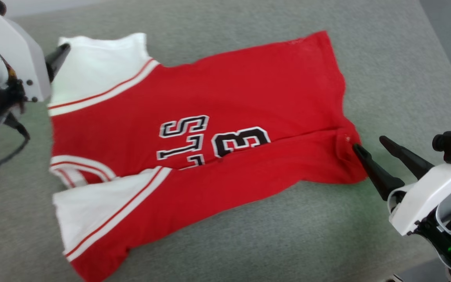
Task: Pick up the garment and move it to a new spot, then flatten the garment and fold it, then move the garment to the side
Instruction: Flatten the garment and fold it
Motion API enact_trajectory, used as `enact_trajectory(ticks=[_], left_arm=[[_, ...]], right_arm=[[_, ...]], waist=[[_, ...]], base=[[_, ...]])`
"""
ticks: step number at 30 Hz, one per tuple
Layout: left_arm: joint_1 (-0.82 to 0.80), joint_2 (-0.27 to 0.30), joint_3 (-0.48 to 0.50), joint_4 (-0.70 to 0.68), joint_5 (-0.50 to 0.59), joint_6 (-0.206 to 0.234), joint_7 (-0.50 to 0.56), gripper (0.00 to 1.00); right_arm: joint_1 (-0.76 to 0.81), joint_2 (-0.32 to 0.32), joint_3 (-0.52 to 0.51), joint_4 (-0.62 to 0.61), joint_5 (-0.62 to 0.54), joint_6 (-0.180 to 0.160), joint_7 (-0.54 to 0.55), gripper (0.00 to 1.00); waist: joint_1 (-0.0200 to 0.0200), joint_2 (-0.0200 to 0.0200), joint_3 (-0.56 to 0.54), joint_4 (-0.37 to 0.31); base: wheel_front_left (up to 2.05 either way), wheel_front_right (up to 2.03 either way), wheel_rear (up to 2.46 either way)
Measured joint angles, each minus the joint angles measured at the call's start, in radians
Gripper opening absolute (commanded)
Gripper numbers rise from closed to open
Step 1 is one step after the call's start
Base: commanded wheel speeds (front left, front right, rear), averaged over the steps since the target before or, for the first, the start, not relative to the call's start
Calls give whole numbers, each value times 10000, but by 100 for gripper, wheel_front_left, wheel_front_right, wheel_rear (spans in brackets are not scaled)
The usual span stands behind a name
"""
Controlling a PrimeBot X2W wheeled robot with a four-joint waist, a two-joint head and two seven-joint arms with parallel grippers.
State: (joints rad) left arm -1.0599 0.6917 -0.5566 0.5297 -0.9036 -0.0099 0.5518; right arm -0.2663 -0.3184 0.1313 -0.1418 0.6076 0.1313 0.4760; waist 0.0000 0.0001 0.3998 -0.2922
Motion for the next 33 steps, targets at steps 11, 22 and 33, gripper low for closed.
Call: enact_trajectory(ticks=[11,22,33], left_arm=[[-1584,-351,-610,3359,345,-614,1154,100],[-2242,-832,-882,4242,278,-1049,947,0],[-2824,-1593,-1434,4234,240,-1177,387,0]], right_arm=[[-516,115,571,552,174,0,-552,100],[-1576,-132,723,698,211,0,-510,100],[-5540,-1062,2090,3568,706,0,1712,100]], waist=[[0,0,787,-951],[0,0,1033,-812],[0,0,1340,-99]], base=[[0,0,0],[0,0,0],[0,0,0]])
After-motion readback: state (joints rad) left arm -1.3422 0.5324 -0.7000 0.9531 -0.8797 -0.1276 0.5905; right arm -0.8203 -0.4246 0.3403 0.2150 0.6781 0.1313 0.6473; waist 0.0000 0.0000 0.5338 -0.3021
